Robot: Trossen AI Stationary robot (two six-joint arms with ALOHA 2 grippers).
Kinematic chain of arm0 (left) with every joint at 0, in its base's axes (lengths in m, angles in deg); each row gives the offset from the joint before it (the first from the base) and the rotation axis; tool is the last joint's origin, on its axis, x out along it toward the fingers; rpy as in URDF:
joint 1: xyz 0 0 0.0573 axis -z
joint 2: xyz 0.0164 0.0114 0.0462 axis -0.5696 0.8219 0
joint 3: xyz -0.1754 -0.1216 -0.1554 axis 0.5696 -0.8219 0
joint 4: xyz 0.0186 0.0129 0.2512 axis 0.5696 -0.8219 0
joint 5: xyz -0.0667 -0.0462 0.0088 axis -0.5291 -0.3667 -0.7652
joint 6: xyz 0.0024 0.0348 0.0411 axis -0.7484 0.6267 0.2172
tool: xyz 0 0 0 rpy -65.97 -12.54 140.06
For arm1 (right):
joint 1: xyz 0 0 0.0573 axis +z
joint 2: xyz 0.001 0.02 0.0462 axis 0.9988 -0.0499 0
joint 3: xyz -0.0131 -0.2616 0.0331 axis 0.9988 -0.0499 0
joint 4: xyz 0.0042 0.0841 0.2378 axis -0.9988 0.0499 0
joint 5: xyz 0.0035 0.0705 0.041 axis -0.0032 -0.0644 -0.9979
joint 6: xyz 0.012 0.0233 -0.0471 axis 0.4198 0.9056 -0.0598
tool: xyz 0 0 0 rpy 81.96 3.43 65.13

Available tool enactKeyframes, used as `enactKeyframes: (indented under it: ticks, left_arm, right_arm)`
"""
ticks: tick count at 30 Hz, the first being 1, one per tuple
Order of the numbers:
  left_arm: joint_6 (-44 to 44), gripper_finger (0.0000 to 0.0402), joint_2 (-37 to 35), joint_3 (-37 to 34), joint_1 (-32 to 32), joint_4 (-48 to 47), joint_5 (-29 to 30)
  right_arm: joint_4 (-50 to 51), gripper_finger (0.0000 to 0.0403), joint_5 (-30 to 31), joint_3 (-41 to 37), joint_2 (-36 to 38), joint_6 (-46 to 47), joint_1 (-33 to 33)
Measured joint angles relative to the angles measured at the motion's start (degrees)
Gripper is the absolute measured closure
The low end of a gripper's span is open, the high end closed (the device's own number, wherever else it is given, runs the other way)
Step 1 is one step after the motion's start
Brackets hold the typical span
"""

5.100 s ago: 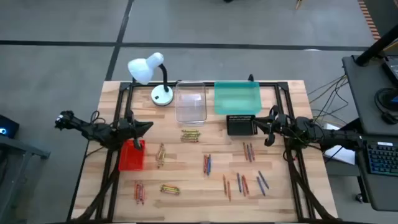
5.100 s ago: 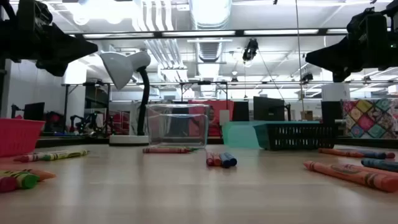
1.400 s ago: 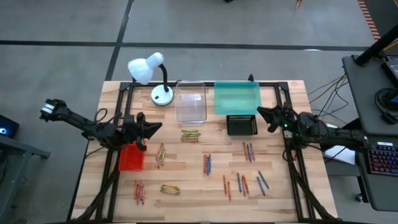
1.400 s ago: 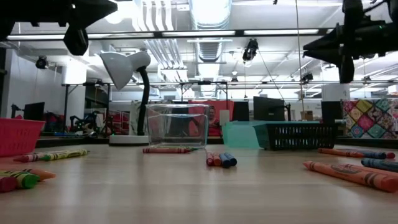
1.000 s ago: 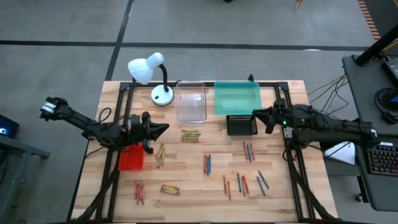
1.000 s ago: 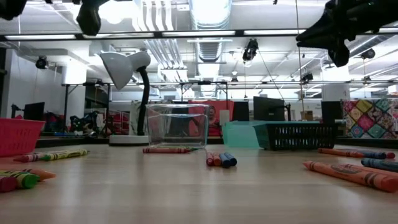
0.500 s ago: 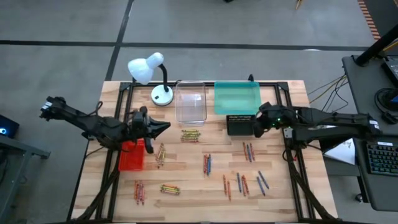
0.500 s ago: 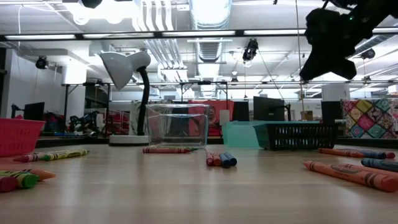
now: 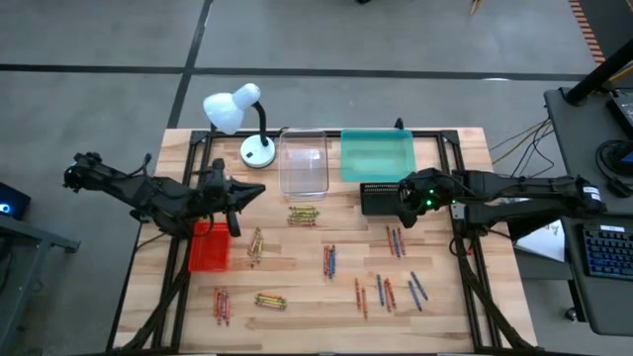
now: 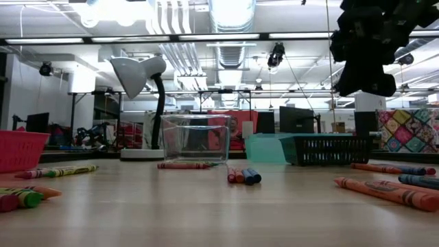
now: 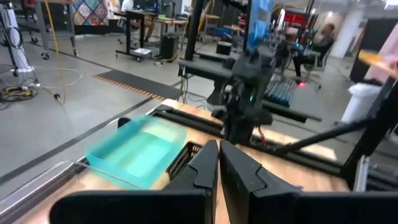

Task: Sort crayons
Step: Put the red crayon into the black bin

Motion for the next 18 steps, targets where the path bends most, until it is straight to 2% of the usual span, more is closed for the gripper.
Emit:
enactKeyframes:
  ticks: [4,12,18]
  left_arm:
    - [0.50,0.0402,-0.28,2.75,0.63,-1.91,-0.15]
    - [0.63,0.0402,2.14,1.25,2.64,-1.97,-0.18]
    - [0.82,0.0402,7.81,1.09,2.75,-1.90,-0.35]
  right_arm:
    - [-0.38,0.0344,0.02,0.02,-2.26,0.00,0.00]
    - [-0.50,0.0344,-0.30,0.02,-6.66,0.54,0.00]
    - [-0.45,0.0344,-6.26,0.02,-8.79,3.42,0.00]
